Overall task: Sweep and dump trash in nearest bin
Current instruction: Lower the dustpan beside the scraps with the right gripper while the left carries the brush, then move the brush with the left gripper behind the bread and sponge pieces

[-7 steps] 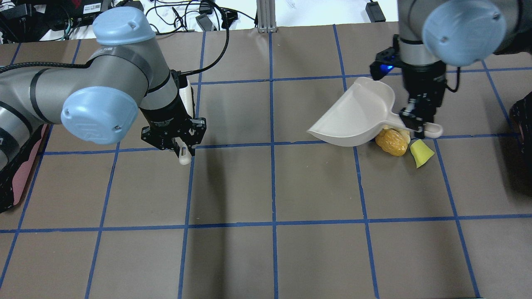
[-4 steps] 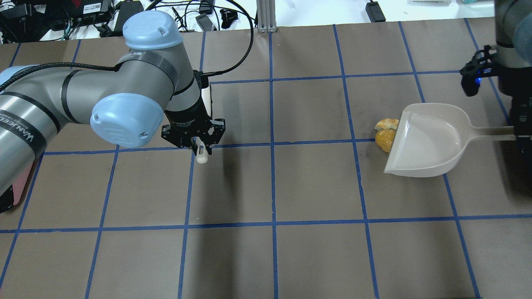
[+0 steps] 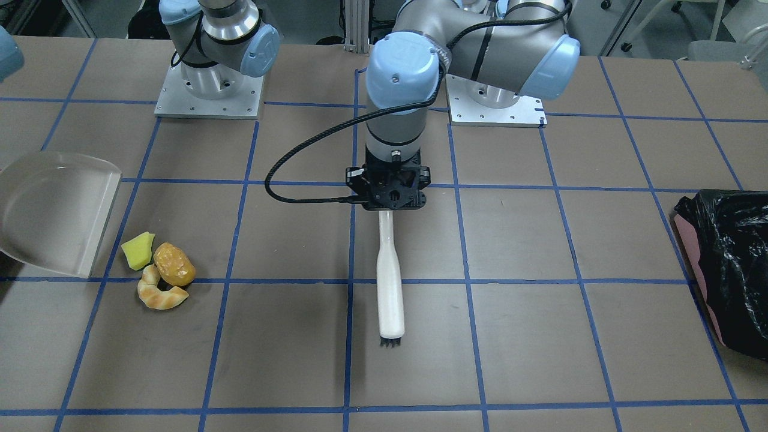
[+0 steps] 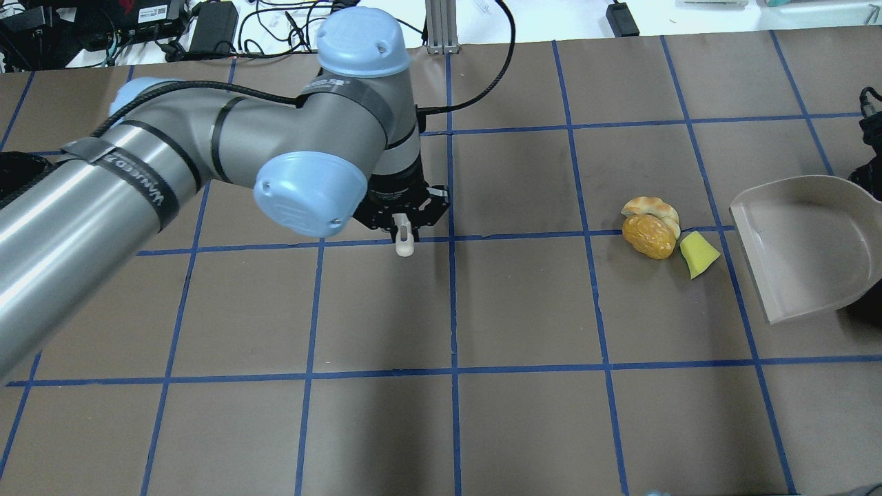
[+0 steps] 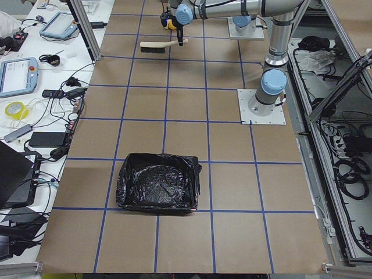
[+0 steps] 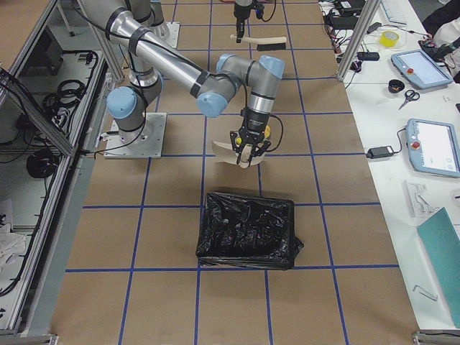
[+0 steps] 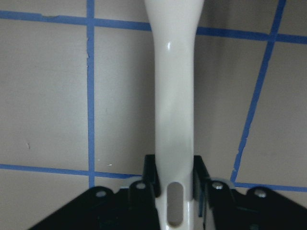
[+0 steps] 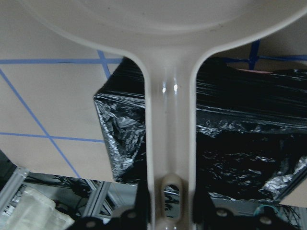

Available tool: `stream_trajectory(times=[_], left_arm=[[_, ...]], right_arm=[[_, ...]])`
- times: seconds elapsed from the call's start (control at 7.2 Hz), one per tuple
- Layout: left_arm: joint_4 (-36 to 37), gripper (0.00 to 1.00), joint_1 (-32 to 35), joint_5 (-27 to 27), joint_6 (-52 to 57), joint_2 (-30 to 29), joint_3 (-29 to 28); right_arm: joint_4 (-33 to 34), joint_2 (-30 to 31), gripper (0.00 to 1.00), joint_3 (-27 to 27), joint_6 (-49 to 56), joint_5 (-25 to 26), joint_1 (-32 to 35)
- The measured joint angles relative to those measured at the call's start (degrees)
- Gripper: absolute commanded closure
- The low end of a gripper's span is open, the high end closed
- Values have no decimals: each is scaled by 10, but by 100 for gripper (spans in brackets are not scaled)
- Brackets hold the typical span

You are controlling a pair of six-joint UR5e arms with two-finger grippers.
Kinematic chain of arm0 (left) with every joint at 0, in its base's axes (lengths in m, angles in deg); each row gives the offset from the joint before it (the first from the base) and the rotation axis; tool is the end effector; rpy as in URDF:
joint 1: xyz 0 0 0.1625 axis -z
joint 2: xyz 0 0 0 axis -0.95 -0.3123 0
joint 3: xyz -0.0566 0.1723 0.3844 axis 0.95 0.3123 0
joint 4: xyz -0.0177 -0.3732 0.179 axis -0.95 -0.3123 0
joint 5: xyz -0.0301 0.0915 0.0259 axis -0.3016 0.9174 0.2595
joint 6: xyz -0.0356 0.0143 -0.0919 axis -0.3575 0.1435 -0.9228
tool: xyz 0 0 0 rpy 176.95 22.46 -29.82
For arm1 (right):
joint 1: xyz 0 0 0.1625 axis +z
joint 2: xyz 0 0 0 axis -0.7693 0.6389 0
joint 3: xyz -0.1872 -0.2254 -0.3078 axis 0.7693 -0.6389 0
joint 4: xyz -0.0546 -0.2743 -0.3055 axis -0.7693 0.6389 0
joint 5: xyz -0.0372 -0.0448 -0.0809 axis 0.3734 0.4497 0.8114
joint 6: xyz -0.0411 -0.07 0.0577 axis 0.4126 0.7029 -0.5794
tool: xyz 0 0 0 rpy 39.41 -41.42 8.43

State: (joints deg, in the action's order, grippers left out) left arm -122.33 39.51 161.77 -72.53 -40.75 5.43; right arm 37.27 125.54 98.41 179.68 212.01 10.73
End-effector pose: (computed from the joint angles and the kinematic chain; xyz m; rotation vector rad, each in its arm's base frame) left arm -0.3360 -0.4891 0.3386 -0.0426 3.1339 0.1011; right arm -0.2054 -0.5149 0.3621 1.8396 -1.9264 -0.8595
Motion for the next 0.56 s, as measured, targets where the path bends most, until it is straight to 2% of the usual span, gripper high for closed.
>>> stream_trajectory(times=[0.14,0.28,0.56], left_arm=[[33,100,25,-1,-22,-25,-7],[55,100,52,-11,-46,-52,-20],[63,100,102,-53,-98,-107,-73]], right_arm=[[91,-17,100,25,43,-8,-8],[155,-30,100,43,70,-24,-12],[198,-41,100,56,76,-44,-16]])
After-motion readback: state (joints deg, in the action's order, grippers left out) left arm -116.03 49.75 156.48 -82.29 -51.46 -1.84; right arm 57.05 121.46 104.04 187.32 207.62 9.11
